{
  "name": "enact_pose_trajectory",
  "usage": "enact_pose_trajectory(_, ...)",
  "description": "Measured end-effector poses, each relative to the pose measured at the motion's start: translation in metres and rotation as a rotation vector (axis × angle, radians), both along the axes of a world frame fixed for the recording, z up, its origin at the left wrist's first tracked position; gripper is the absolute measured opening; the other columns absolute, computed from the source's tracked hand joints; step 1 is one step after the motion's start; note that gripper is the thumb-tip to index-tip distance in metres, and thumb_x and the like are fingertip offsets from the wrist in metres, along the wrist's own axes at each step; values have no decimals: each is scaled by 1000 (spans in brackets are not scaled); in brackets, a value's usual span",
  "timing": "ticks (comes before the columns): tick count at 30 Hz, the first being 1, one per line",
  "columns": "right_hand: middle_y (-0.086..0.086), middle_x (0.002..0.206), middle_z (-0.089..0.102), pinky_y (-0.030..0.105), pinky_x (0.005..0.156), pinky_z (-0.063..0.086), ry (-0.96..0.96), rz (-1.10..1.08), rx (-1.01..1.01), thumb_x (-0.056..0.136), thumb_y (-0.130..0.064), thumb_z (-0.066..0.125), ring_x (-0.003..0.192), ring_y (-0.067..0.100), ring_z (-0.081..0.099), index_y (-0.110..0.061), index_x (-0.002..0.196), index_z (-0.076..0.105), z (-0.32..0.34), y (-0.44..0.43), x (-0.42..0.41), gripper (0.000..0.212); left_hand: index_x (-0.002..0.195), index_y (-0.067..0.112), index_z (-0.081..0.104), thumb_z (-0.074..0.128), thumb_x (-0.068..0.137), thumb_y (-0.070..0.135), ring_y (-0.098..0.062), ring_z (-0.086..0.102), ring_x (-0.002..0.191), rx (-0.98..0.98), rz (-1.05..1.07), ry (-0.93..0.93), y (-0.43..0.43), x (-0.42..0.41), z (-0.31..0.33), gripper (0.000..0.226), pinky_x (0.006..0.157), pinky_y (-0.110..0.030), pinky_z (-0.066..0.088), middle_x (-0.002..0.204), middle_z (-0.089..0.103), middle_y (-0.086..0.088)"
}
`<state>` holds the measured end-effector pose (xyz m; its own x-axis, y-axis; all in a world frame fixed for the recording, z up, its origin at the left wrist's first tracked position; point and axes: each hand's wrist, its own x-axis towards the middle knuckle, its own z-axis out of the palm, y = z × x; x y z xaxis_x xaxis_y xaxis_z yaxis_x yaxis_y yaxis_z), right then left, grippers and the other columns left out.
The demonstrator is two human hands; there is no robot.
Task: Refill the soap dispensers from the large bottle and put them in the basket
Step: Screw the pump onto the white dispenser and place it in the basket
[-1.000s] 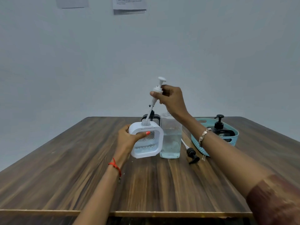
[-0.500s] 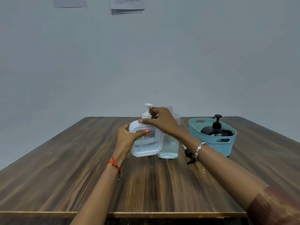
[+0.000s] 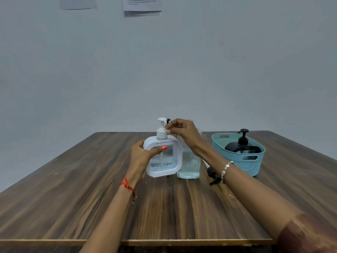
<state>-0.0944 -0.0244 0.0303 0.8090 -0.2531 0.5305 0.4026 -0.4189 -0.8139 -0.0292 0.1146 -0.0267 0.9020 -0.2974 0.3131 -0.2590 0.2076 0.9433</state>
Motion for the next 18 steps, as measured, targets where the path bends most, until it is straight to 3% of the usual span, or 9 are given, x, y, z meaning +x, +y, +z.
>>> enact_pose_trajectory(2, 7, 94, 66, 26, 87, 49, 27, 33, -12, 79, 7, 62, 88, 13, 62, -4, 104, 64, 2, 1, -1, 28, 103, 7, 61, 83, 63, 12, -23, 65, 78, 4, 4, -2, 0, 0, 0, 46, 68, -35, 57, 92, 67, -7)
enact_pose_trajectory(4, 8, 89, 67, 23, 86, 49, 47, 17, -55, 76, -1, 71, 87, 14, 63, -3, 109, 65, 2, 1, -1, 34, 103, 7, 61, 84, 62, 13, -22, 66, 77, -2, 6, 3, 0, 0, 0, 47, 66, -33, 57, 92, 67, -7)
enact_pose_trajectory(8, -4, 61, 64, 16, 63, 46, 86, -73, -129, 65, -20, 84, 58, 3, 59, -4, 81, 72, 1, 2, 0, 25, 103, 7, 61, 85, 61, 15, -24, 67, 80, 31, 21, -8, 2, 1, -2, 49, 69, -37, 58, 92, 68, -8)
enact_pose_trajectory(11, -6, 53, 56, 14, 55, 39, 106, -94, -130, 68, -22, 82, 50, 1, 49, -11, 54, 61, 2, 1, 1, 27, 103, 4, 62, 84, 62, 12, -22, 67, 75, 5, 7, 0, 2, 0, -2, 47, 62, -31, 56, 89, 68, -8)
enact_pose_trajectory(12, -5, 57, 56, 16, 57, 41, 111, -83, -125, 70, -20, 80, 54, 3, 50, -11, 57, 59, 3, 2, 1, 26, 104, 3, 62, 83, 63, 11, -23, 67, 76, 3, 6, 5, 2, 0, -2, 47, 63, -31, 56, 90, 68, -8)
enact_pose_trajectory(14, 0, 79, 63, 24, 76, 47, 125, -17, -81, 75, -11, 75, 77, 10, 59, -9, 81, 64, 4, 3, 1, 13, 106, 3, 61, 83, 64, 12, -24, 66, 79, 9, 10, 9, 2, 1, -2, 49, 66, -34, 57, 92, 68, -8)
enact_pose_trajectory(16, 7, 101, 66, 29, 93, 46, 159, 33, -65, 77, -5, 71, 97, 16, 61, -7, 107, 63, 6, 5, 0, 31, 107, 3, 60, 82, 64, 12, -25, 66, 80, 13, 5, 19, 3, 2, -2, 49, 68, -35, 57, 94, 68, -9)
enact_pose_trajectory(18, 9, 106, 68, 28, 94, 46, 173, 23, -104, 77, -9, 73, 98, 14, 61, -5, 114, 64, 6, 7, 1, 39, 105, 5, 60, 81, 66, 12, -23, 65, 78, 11, 4, 10, 4, 2, -2, 46, 65, -32, 56, 92, 67, -7)
